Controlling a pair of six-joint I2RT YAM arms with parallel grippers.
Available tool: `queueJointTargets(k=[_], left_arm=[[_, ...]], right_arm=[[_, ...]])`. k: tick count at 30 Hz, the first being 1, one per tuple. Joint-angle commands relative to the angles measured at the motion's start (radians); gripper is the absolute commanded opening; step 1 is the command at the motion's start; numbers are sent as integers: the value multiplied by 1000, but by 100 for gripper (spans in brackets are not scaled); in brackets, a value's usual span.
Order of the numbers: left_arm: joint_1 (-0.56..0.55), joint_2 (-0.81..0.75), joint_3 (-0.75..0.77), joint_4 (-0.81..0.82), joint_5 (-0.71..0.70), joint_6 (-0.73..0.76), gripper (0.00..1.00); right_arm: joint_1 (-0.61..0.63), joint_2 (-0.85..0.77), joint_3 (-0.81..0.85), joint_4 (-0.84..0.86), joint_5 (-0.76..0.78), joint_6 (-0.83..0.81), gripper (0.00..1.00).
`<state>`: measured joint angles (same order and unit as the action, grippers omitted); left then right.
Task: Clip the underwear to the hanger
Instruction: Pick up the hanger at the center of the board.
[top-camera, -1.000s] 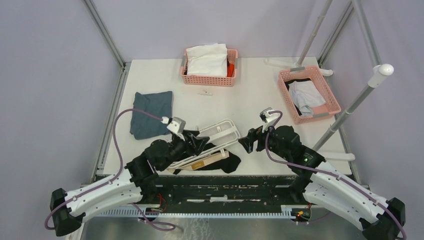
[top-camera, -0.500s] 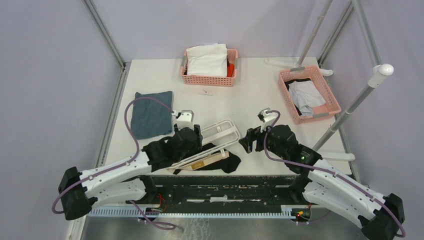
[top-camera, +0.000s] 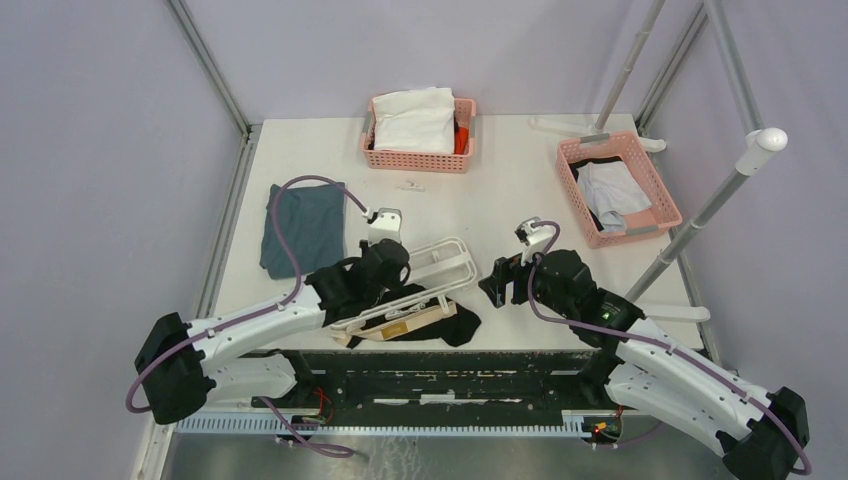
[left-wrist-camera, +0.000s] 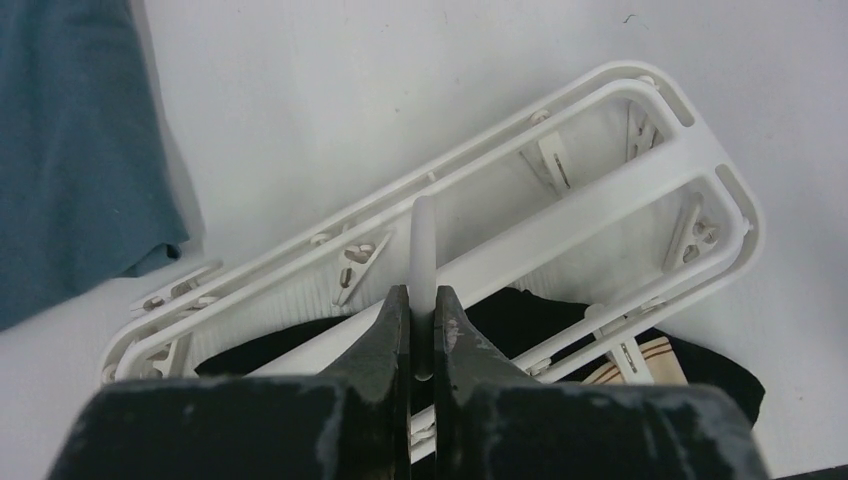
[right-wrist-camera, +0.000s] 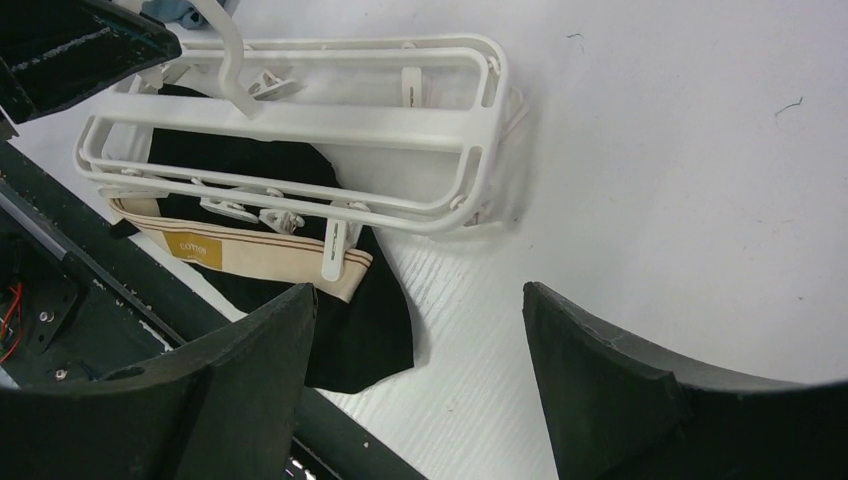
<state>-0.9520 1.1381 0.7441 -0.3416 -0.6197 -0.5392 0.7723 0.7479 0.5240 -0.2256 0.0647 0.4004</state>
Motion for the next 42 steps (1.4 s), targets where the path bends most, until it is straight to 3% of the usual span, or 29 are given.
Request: queueJointTargets(k=[1,8,16,25,32,37,42], left_arm=[[29,-7,68,65,52,155,3],[46,-40,220,22,217,413,3],[46,-48,407,30,375,709,3],[53,34,615,-18,612,901,3],[61,37,595,-7,848,970,3],[63,45,584,-39,941,1002,3],[62,29,570,-90,1018,1074,3]], right_arm=[[2,-20,53,6,12,14,83],[2,-45,86,-14,21,-5,83],[3,-176,155,-39,-76,-174,83],[2,-292,277,-76,-211,-335,81],[3,-315,229,70,-315,-431,78],[2,-229,238,148,-370,-459,71],[2,-119,301,113,-485,-549,65]])
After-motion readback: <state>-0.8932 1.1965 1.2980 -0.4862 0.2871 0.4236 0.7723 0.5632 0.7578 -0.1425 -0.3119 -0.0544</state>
